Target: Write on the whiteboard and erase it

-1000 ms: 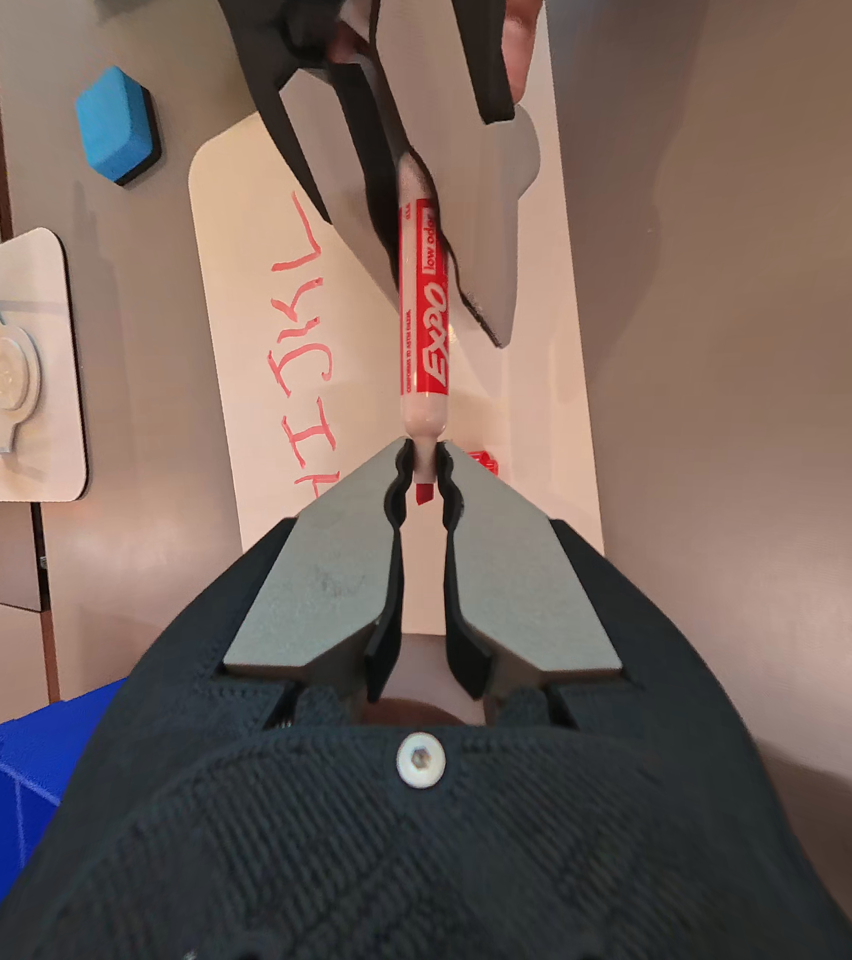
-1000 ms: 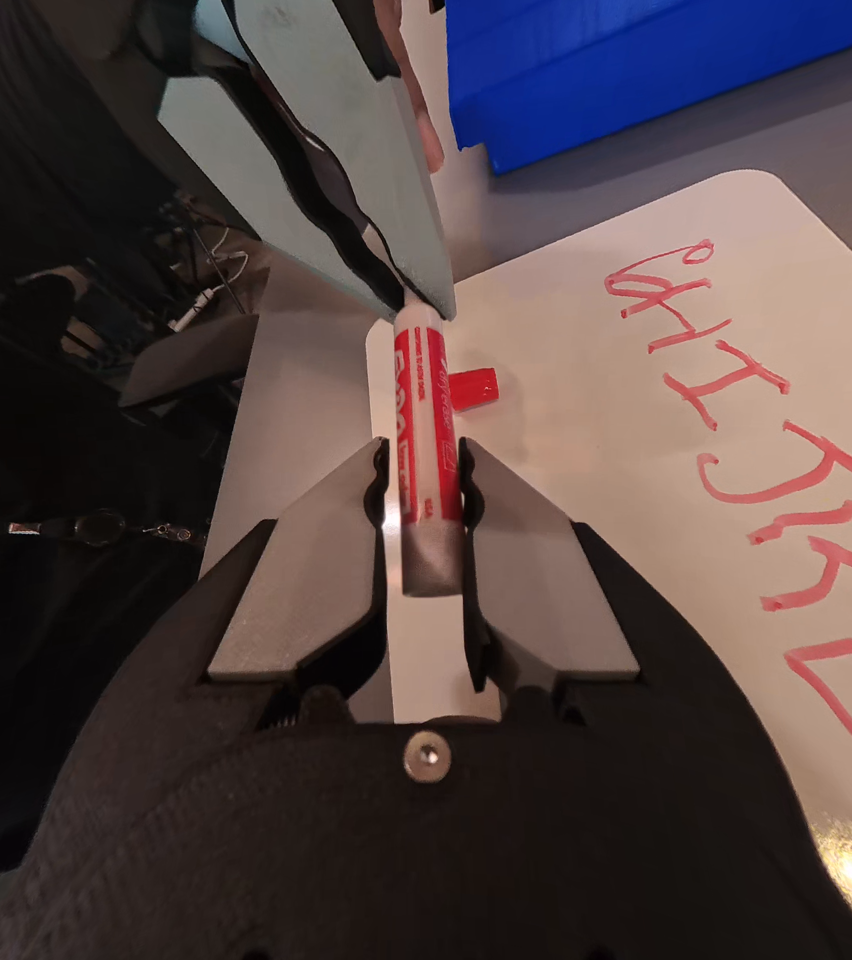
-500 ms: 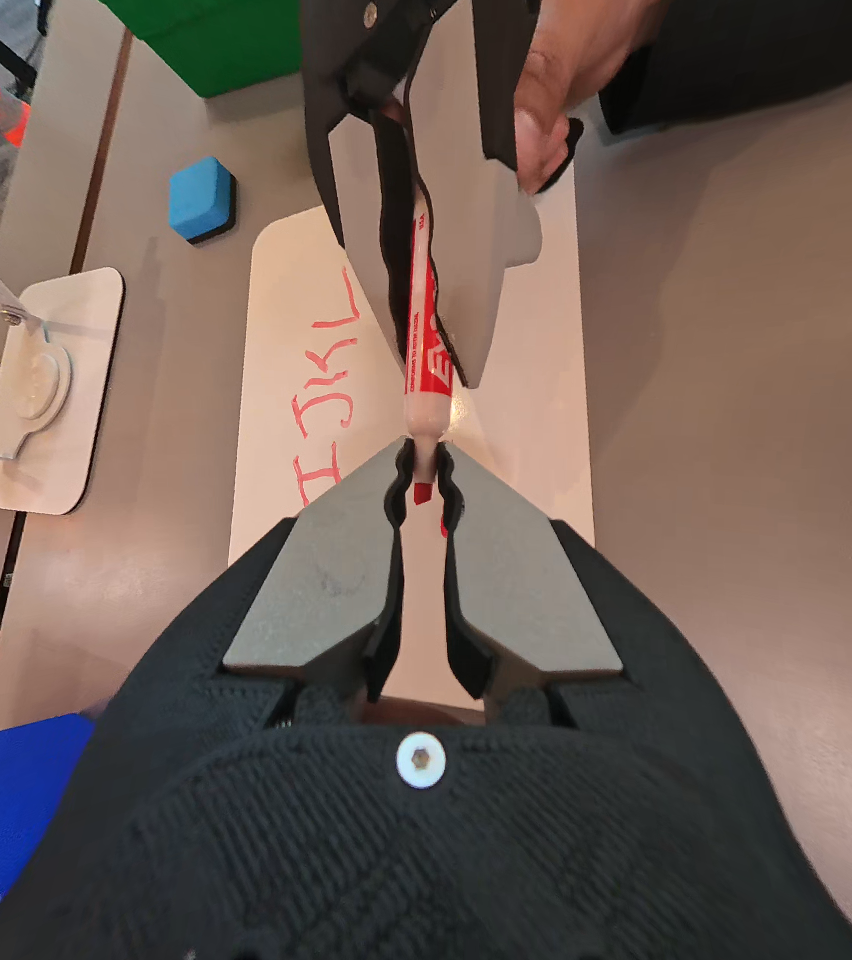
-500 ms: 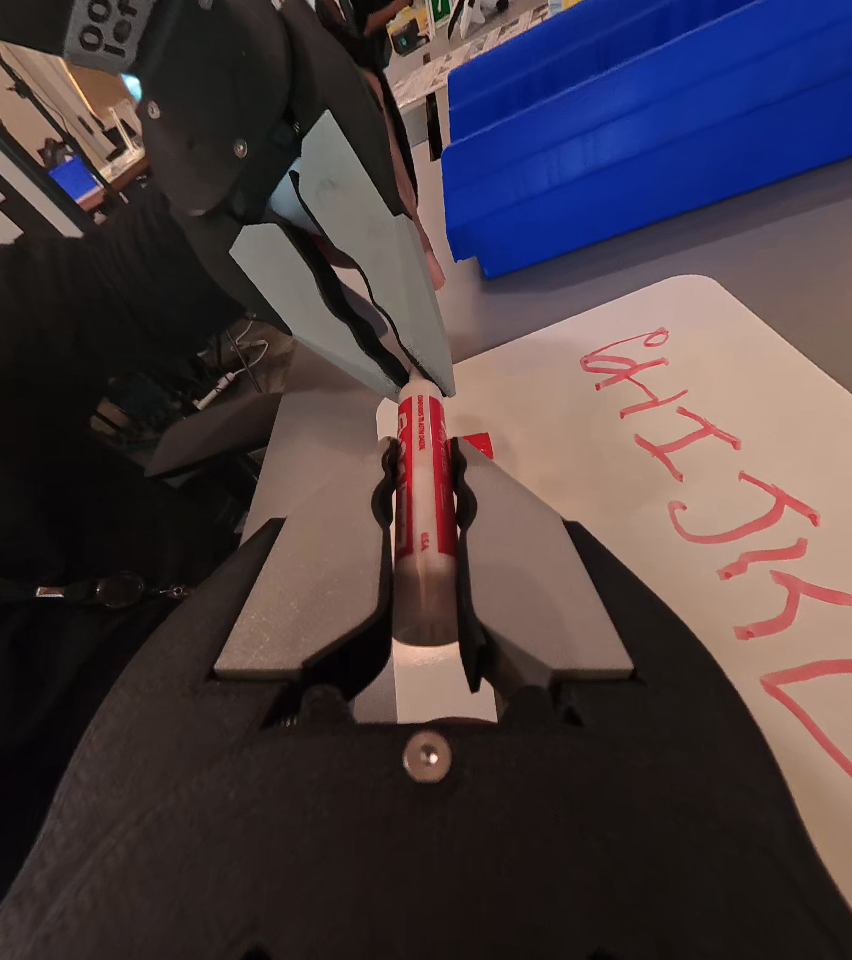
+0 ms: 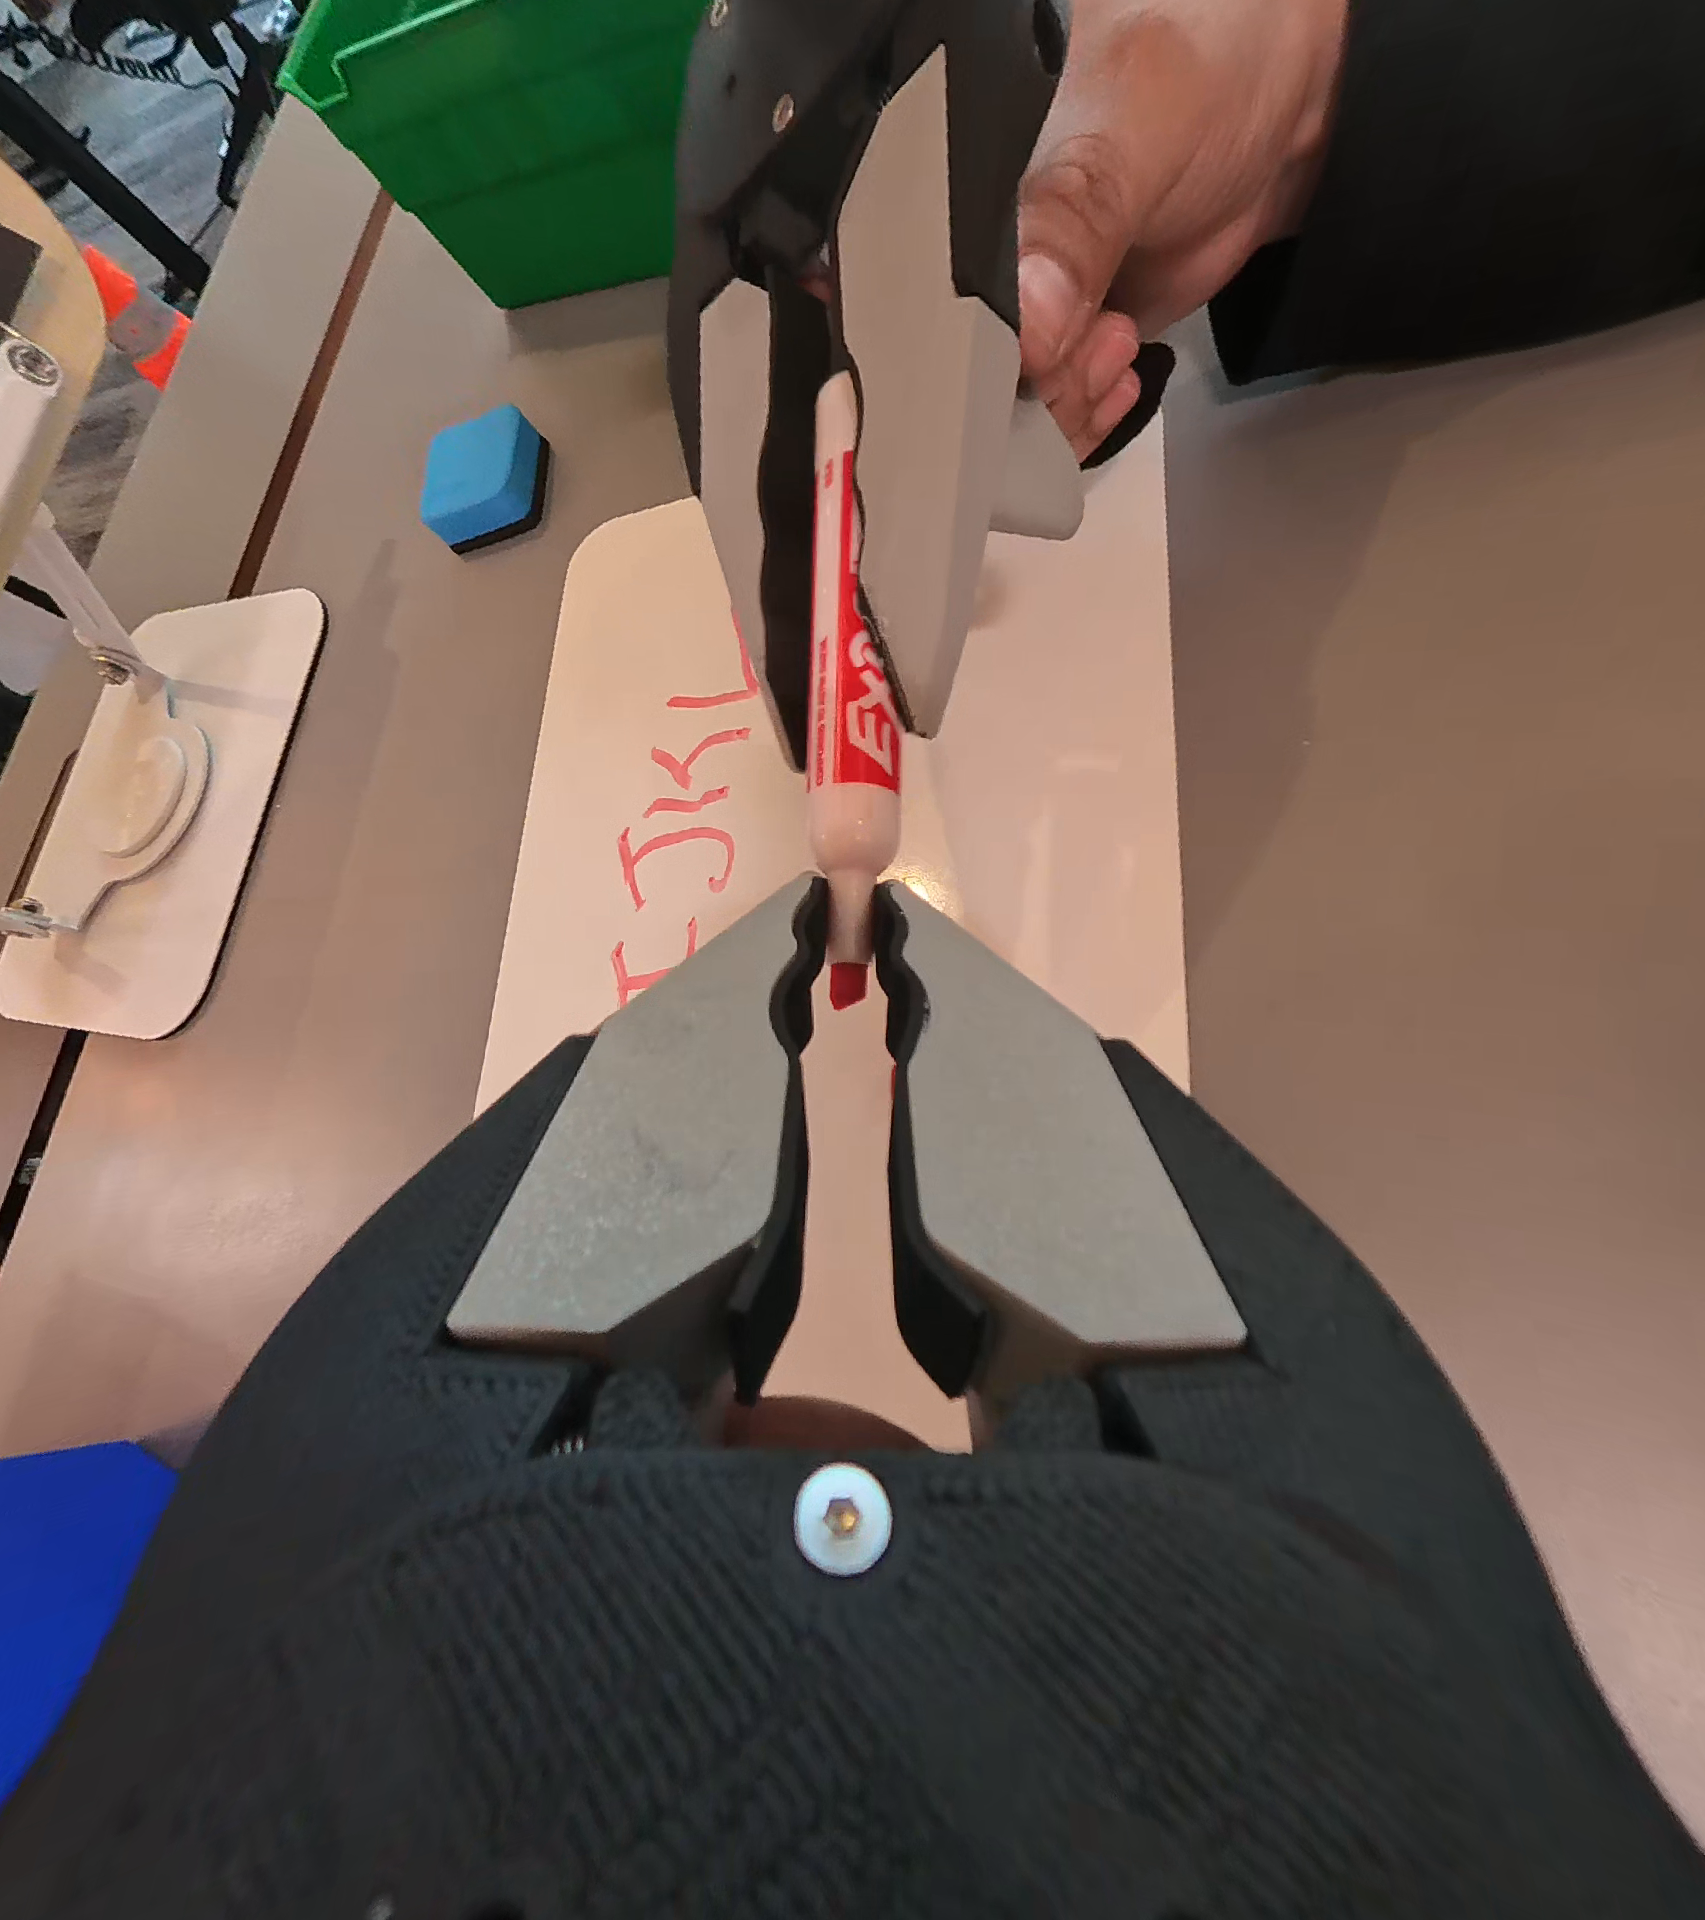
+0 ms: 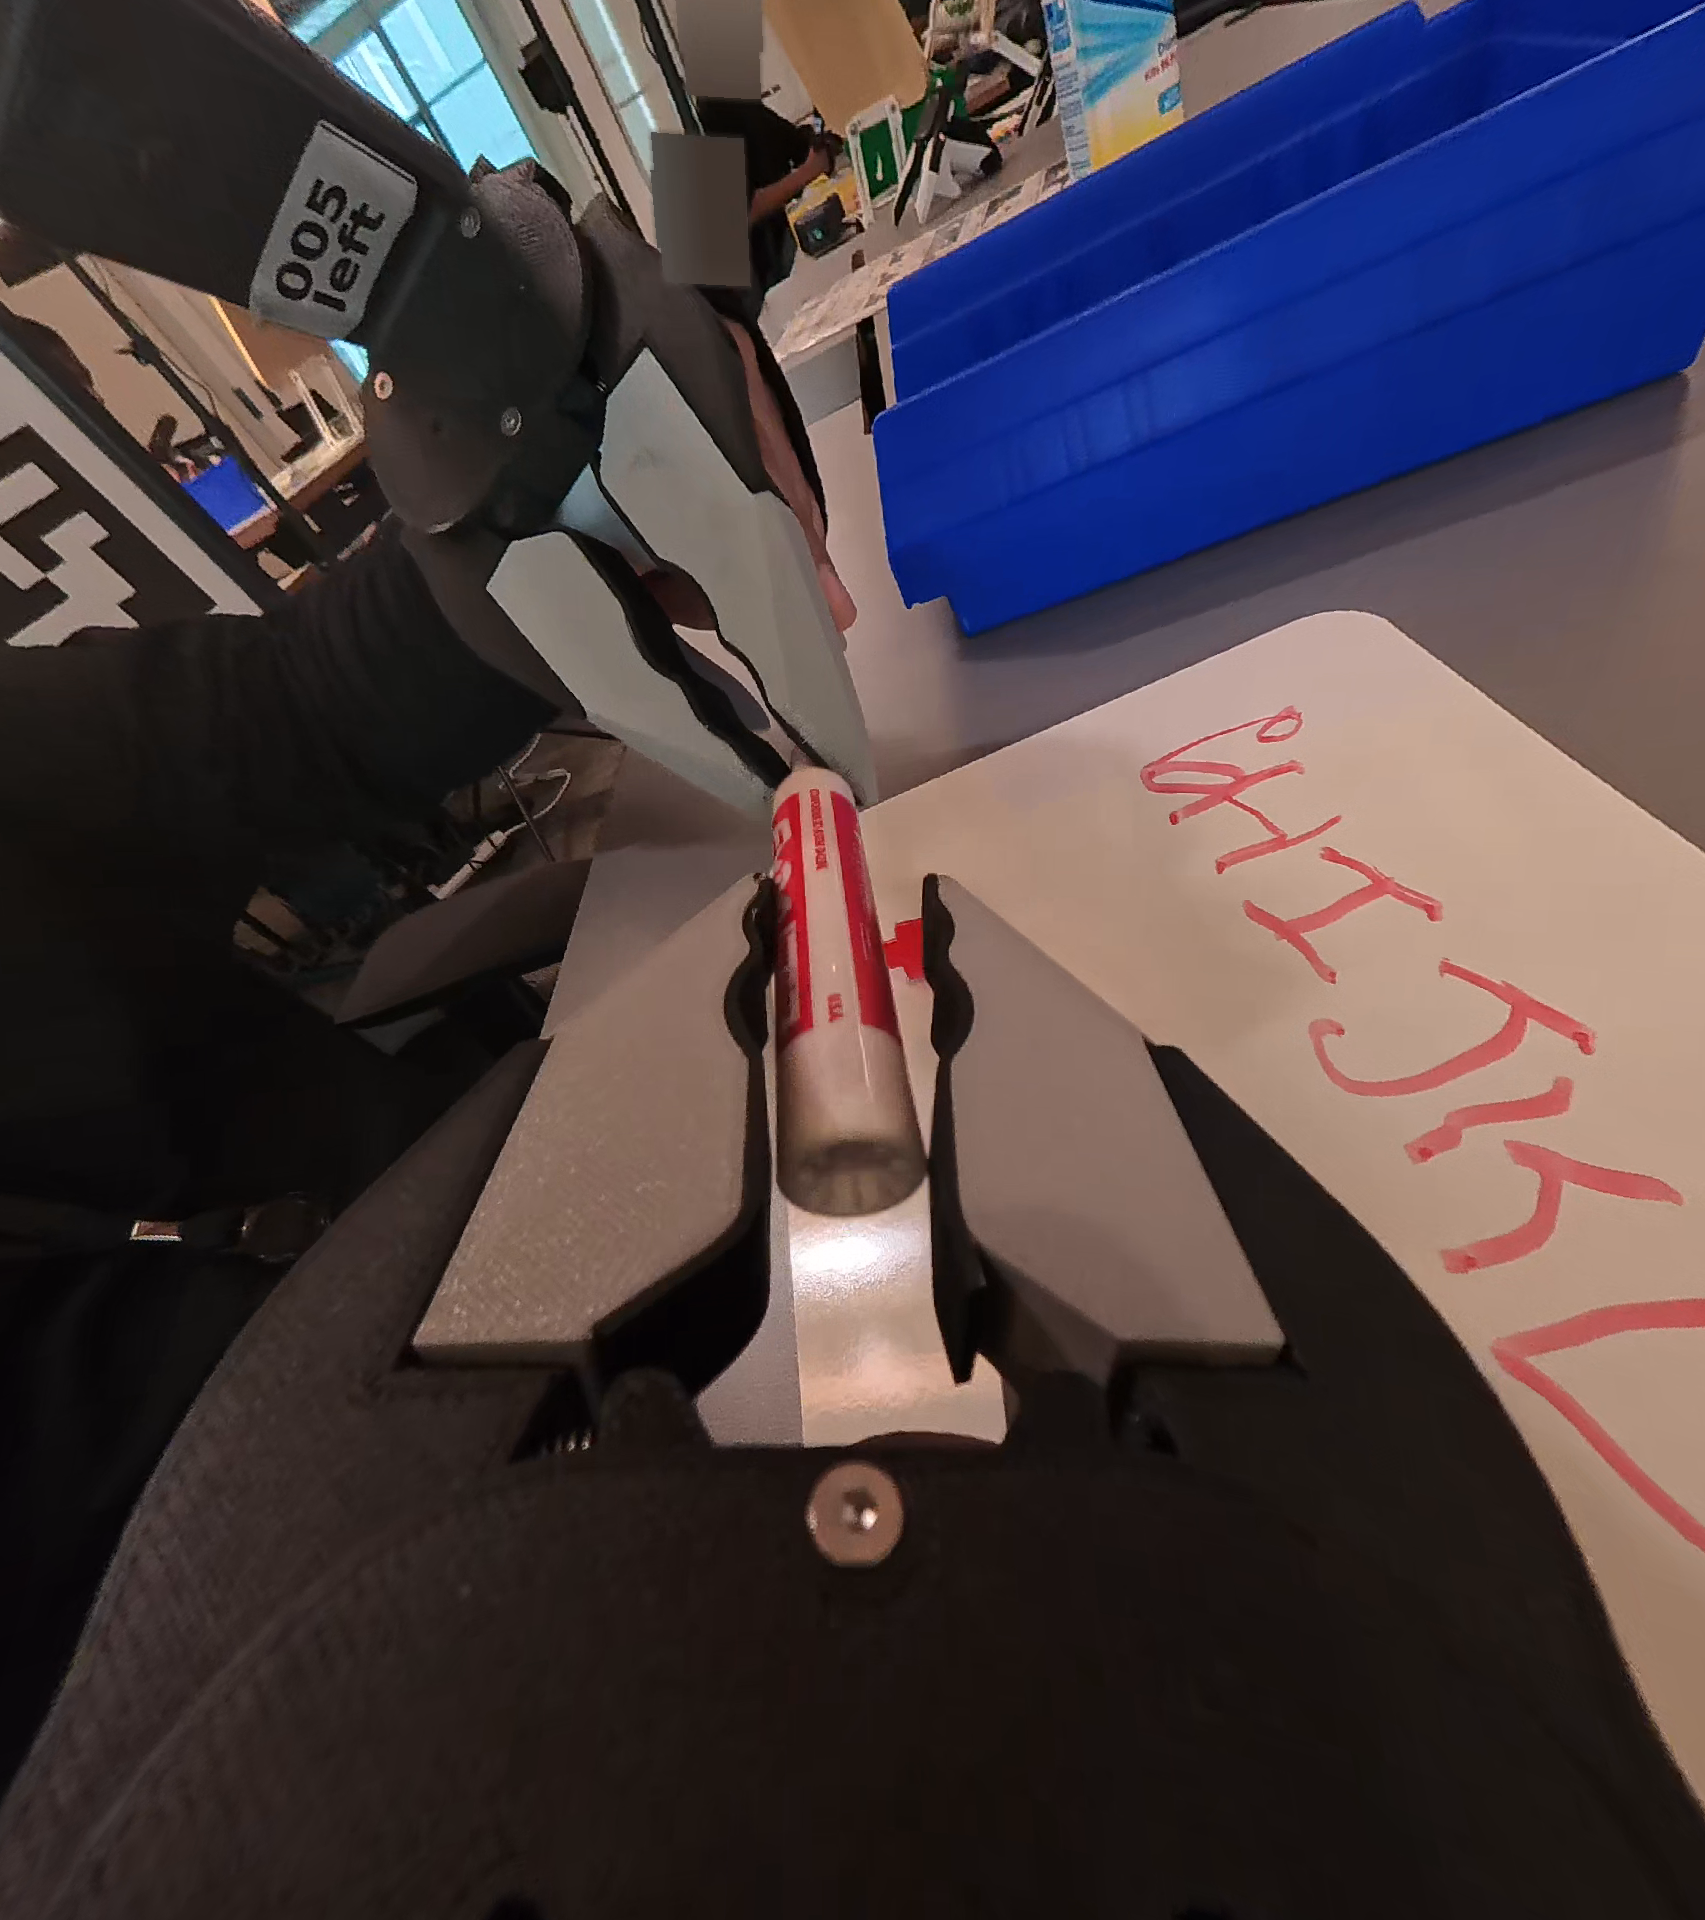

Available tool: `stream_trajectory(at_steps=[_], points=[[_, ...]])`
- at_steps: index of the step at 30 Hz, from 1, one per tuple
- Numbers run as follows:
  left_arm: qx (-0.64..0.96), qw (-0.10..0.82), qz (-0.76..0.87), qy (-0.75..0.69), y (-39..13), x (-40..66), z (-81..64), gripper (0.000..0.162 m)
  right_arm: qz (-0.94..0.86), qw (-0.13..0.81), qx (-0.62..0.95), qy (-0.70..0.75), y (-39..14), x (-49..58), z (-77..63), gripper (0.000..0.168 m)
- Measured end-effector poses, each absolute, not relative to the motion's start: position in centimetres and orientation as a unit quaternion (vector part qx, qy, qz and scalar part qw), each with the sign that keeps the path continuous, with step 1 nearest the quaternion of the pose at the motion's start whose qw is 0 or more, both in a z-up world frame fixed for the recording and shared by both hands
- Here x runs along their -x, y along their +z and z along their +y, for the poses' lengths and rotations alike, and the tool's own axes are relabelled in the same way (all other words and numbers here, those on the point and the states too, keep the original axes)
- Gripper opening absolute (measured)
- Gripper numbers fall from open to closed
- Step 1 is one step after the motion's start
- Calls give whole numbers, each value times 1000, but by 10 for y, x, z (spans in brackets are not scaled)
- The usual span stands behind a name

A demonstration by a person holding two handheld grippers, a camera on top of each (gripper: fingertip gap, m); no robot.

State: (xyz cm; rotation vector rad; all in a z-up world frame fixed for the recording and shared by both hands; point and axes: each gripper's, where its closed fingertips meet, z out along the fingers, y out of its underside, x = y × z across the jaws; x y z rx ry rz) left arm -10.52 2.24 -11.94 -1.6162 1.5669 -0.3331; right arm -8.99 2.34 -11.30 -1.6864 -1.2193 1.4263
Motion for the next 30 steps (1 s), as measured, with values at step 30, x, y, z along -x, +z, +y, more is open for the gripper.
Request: stream_trajectory(at_steps=[30], points=[[656,407,623,-127,-126,104,30,7,-437,304,638,557,-110,98,25,26]])
